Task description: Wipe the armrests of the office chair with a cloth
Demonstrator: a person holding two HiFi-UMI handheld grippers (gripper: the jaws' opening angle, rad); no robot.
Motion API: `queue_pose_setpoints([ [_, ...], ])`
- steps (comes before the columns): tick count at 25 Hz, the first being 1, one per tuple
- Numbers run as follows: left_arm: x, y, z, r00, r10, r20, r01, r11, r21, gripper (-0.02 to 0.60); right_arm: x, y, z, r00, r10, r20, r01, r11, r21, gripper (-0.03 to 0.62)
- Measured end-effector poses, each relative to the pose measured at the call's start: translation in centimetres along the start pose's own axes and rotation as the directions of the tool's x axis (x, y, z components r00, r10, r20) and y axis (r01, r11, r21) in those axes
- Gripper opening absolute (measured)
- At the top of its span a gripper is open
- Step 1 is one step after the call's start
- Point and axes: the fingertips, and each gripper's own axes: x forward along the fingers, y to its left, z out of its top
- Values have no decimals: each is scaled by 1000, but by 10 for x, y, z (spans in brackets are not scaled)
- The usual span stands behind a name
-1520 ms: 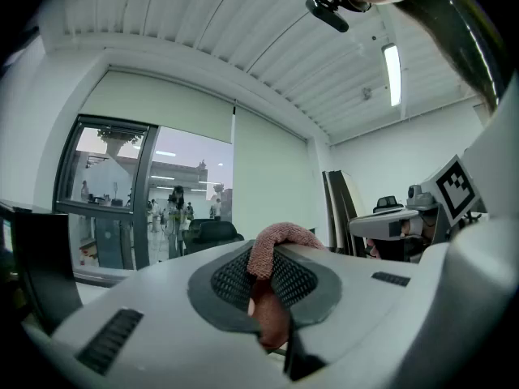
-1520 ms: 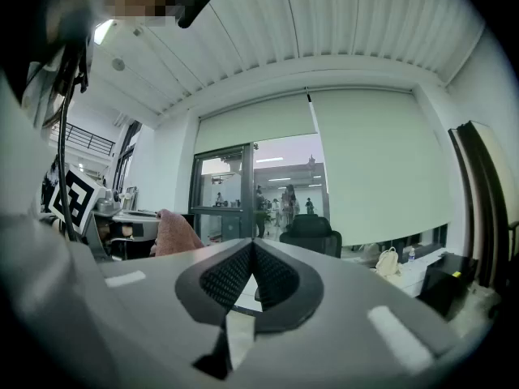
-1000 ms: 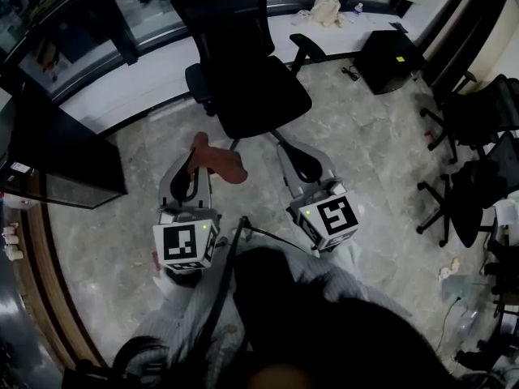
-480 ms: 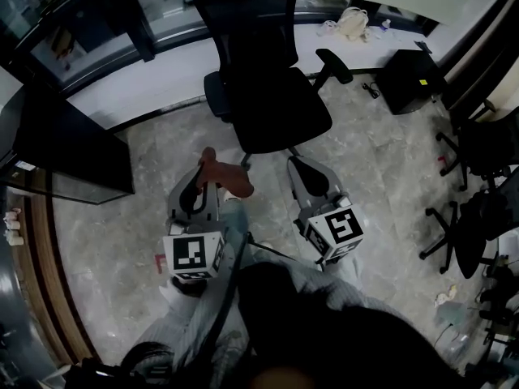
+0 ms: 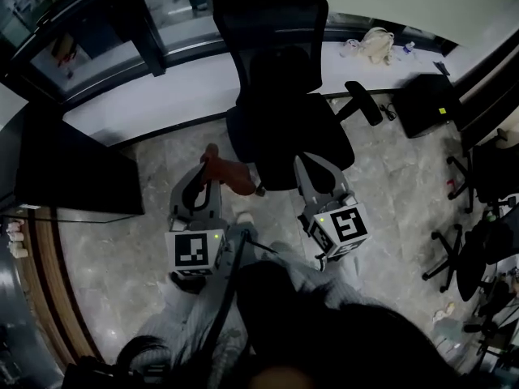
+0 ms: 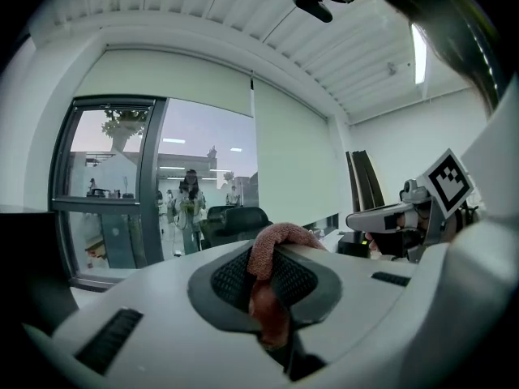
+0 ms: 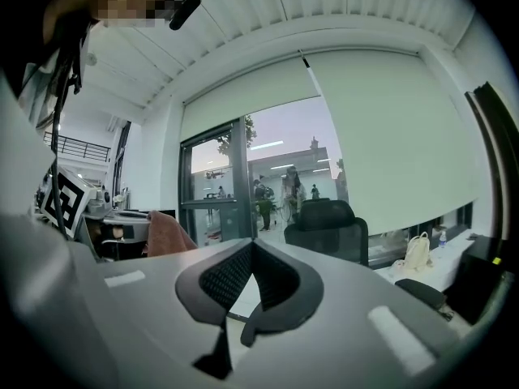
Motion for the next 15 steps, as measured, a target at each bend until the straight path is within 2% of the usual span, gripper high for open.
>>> queue_pose_setpoints([
  [5, 57, 36, -12, 999, 4, -50, -4, 1000, 3, 26, 69, -25, 1, 1000, 8, -10, -7, 1000, 28, 2],
  [12, 123, 23, -25, 992, 28, -119, -30, 1000, -8, 26, 112, -80, -11, 995, 62, -82, -60, 998, 20, 2],
  [15, 147, 17, -38, 992, 72, -108, -73, 997, -7, 26, 124, -98, -17, 988, 118, -99, -118, 993, 11, 2],
])
